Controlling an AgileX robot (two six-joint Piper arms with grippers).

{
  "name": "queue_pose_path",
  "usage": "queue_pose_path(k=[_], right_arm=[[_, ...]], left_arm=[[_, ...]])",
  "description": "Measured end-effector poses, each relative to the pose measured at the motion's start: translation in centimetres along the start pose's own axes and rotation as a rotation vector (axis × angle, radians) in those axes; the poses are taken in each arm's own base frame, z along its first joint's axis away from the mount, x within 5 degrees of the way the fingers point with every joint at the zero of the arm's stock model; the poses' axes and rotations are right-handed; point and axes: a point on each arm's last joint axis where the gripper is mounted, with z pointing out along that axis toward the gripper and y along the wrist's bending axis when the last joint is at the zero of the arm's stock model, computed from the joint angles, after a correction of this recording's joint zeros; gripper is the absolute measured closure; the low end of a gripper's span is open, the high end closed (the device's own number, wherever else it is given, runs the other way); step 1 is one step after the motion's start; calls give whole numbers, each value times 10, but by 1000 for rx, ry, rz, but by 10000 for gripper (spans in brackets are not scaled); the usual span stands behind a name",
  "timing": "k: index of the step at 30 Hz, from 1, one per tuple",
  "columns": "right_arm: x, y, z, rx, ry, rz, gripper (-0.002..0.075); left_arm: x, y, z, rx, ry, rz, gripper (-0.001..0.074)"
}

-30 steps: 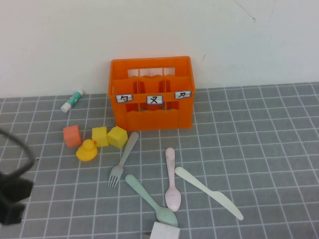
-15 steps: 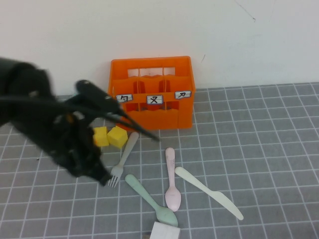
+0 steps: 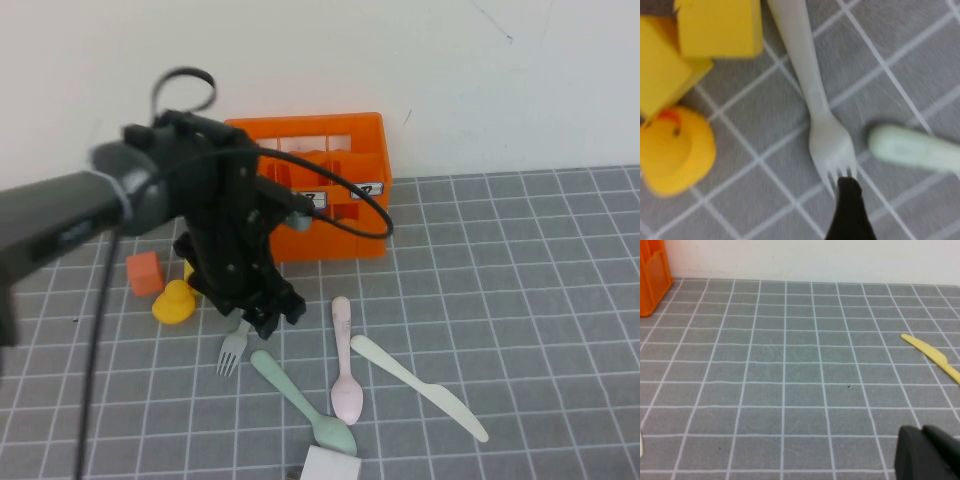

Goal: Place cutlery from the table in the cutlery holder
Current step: Pick up the fork

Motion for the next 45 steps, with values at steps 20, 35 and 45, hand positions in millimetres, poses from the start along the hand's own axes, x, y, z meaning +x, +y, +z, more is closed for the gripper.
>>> queue_pose_path(k=[20,35,45], right_arm=[[0,0,0,0,0,0,729],[0,0,0,0,0,0,729],[0,0,0,0,0,0,729]], left_arm=[[-13,32,49,-26,-41,-159,303],[-15,25,72,6,-2,-107,533],[-8,23,65,23,67,-108,641]])
